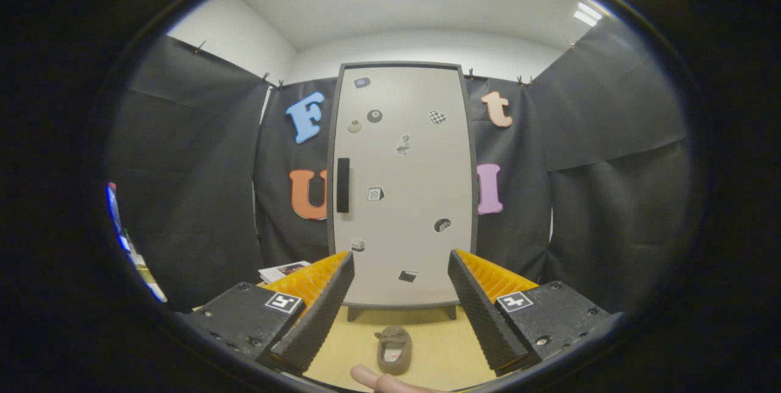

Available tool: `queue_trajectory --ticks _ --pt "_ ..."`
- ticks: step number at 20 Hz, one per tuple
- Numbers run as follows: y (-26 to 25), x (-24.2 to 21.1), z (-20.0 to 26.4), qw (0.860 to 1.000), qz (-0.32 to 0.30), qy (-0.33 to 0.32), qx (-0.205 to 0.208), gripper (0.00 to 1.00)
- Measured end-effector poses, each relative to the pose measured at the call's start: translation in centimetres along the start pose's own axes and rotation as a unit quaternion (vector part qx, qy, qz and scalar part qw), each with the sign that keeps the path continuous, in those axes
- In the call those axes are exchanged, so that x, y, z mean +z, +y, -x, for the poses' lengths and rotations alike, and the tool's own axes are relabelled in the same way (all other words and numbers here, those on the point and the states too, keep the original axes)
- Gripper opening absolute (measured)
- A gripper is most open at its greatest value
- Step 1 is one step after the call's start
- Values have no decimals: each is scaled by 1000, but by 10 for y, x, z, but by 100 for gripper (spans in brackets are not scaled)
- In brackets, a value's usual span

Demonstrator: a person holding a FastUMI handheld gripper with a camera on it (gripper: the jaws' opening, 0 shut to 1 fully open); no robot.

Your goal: Open the shoe cabinet door, grab the shoes and put them into the shoe cabinet, then close the shoe cabinet door.

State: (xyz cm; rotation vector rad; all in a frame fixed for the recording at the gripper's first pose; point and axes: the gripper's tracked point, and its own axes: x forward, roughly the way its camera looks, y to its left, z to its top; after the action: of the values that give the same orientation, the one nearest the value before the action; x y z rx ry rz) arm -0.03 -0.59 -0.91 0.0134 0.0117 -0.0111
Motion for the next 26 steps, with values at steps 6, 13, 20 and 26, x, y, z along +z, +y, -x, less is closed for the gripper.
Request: queue_trajectory --ticks 6,13,20,26 --pt "2 -7 -4 1000 3 11 1 100" --pt "28 13 -45 1000 -4 -2 29 100" --pt "52 21 -136 997 -19 28 66 100" --pt "106 25 -216 990 -9 24 140 100"
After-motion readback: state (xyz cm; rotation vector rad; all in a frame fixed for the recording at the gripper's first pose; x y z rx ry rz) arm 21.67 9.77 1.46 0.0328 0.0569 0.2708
